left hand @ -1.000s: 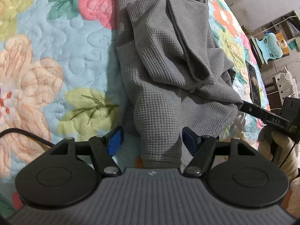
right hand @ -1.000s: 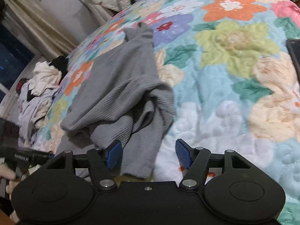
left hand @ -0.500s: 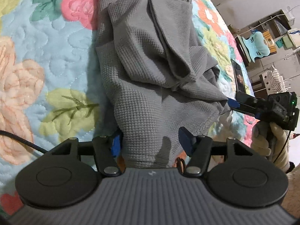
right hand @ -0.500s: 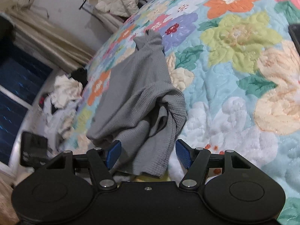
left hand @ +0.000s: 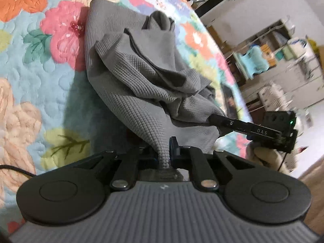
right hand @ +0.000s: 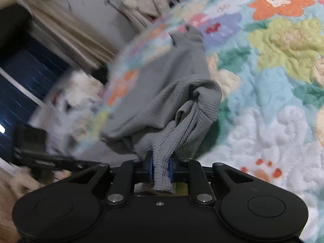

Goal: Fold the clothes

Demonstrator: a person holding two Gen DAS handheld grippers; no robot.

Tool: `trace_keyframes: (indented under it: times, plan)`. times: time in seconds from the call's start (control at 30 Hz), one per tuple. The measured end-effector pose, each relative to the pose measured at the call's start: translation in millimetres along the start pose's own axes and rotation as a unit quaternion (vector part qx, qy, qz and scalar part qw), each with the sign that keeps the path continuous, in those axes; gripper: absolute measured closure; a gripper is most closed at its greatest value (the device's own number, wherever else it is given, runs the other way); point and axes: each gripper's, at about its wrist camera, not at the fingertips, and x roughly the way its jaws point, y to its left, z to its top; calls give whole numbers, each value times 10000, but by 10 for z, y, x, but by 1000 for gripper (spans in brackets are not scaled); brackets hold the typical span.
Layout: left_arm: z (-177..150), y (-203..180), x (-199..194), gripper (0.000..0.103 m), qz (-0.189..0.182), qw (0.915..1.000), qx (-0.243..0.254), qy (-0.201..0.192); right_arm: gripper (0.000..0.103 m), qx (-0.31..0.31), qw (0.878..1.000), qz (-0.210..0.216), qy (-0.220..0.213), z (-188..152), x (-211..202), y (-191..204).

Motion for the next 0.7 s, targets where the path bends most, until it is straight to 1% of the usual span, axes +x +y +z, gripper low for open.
trace_keyframes:
  times: [0.1,0.17,0.27,0.4,0.47,0.57,0.63,0.67,0.7]
  plan:
    - [269,33,55,94,-94,9999,-73,11,88,44,9997,165,-150,187,-104,75]
    - [516,22,121,94,-106,9999,-42,-21,88,-166,9993,209,-243,377,-80,153]
    - [950,84,235,94,-67,9999,-134,-17,88,-471,9985,81,-261,696,67,262]
    - [1534,299,380,94,40,9988,-478,-25,88,-693,9972,-187,-214,1198,329,302]
    - [1792,444,480,94,117,9974,-708,-70,88,-514,9977,-426,-102,1492,513,212]
    - [2162,652,629,94,230,9944,-1024,-138,88,280,9983,-517,47,1887,794,-63]
    - [2244,686,696,94,267,9950,-951,-175,88,646,9963,-547,158,2048,968,-227]
    - [2282,692,730,94,261,9953,-912,-194,88,714,9955,-588,208,2106,1041,-273]
    - [2318,717,739,94,220,9954,-903,-231,88,656,9954,-656,250,2148,1097,-278]
